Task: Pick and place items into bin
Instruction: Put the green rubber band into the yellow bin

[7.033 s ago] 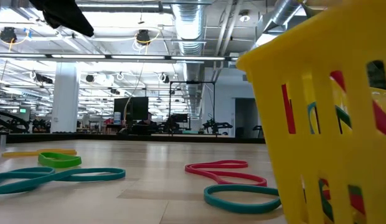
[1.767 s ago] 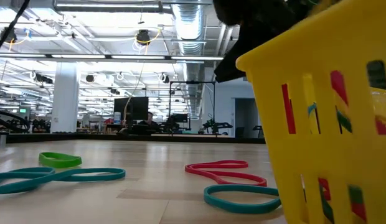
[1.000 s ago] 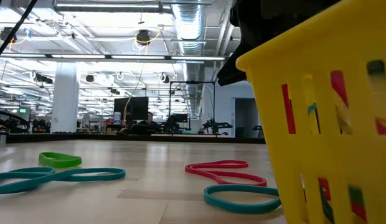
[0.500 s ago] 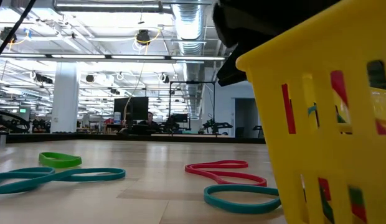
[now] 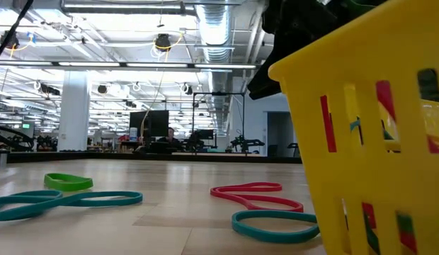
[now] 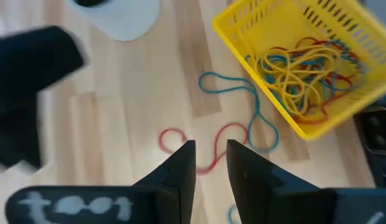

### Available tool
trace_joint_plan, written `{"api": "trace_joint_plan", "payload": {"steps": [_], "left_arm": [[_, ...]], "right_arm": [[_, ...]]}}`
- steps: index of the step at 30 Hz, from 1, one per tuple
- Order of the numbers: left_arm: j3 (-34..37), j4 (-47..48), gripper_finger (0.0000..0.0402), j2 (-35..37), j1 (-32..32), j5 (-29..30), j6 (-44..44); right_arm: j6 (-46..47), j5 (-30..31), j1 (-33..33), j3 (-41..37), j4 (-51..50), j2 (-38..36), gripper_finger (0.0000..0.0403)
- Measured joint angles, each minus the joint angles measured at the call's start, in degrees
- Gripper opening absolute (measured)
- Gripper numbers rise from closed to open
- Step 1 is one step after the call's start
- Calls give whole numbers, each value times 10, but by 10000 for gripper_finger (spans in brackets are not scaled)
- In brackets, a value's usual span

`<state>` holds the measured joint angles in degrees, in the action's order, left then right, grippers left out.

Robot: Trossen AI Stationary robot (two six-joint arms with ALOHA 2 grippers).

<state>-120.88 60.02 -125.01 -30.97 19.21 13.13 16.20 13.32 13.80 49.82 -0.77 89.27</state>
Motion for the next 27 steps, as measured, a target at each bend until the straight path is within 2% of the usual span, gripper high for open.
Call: {"api": "trace_joint_plan", "payload": {"steps": [4, 9, 16, 21, 27], "left_arm": [[0, 58, 80, 53, -9, 28, 13], [0, 153, 80, 111, -30, 106, 59], [11, 289, 80, 153, -75, 188, 183], [83, 295, 80, 183, -110, 206, 233], [241, 225, 80, 244, -131, 190, 298]], "right_arm": [[13, 0, 0, 0, -6, 0, 153], [14, 0, 0, 0, -6, 0, 153], [14, 0, 0, 0, -5, 0, 153], [14, 0, 0, 0, -4, 0, 153], [29, 0, 0, 0, -1, 0, 153]]}}
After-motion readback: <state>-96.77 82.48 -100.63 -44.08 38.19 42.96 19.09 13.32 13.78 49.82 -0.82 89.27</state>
